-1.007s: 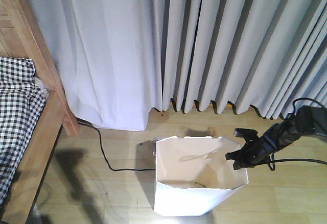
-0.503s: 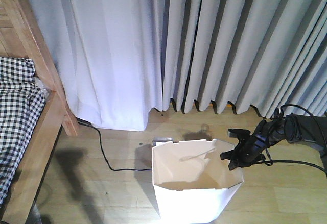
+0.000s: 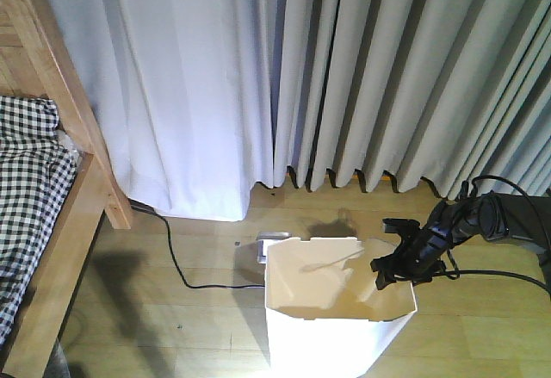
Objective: Move trash bin to bedside with robot
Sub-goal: 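Lower the bin to the floor near the bed with the right gripper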
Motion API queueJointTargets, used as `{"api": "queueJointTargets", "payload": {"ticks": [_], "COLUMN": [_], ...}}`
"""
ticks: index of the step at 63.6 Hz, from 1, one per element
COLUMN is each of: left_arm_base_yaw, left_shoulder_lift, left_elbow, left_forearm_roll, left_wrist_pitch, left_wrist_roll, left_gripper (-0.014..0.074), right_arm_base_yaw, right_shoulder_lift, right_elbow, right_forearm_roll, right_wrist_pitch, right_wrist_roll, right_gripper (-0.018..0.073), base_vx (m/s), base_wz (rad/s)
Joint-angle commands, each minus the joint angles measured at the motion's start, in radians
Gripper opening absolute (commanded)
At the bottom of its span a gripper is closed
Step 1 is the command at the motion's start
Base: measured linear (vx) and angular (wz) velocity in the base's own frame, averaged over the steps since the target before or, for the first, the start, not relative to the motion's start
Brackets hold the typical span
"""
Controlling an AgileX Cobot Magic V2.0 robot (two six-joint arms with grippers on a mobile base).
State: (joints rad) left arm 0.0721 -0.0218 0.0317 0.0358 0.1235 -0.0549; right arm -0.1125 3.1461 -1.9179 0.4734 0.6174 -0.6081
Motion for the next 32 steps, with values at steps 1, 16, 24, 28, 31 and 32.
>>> {"api": "queueJointTargets", "payload": {"ticks": [1,16,24,28,31,32], "left_arm_base_yaw": [-0.003,-0.003,-0.003,-0.003,-0.003,-0.003], "left_shoulder_lift": [-0.005,-0.005,-0.005,-0.005,-0.005,-0.005], "left_elbow": [-0.024,-0.024,-0.024,-0.024,-0.024,-0.024], "left_forearm_roll": [-0.002,-0.002,-0.002,-0.002,-0.002,-0.002], "left_wrist_pitch": [-0.073,-0.073,-0.073,-0.073,-0.073,-0.073], "left_wrist_roll": [-0.004,-0.004,-0.004,-0.004,-0.004,-0.004], "left_gripper": [-0.0006,-0.0006,-0.0006,-0.0006,-0.0006,-0.0006], "right_arm_base_yaw": [0.001,-0.003,0.001,0.001,0.001,0.001], "right_shoulder_lift": [-0.072,-0.098,-0.143,-0.188,-0.22,-0.237], "right_elbow": [-0.015,-0.013,0.021,0.08,0.125,0.15], "right_forearm_roll": [0.028,0.013,-0.123,-0.157,-0.157,-0.157], "right_wrist_pitch": [0.028,0.0,-0.043,-0.088,-0.119,-0.137], "right_wrist_roll": [-0.001,0.053,0.238,0.252,0.248,0.247], "right_gripper": [0.048,0.0473,0.0473,0.0473,0.0473,0.0473], "base_vx": [0.0,0.0,0.0,0.0,0.0,0.0], "base_wz": [0.0,0.0,0.0,0.0,0.0,0.0]}}
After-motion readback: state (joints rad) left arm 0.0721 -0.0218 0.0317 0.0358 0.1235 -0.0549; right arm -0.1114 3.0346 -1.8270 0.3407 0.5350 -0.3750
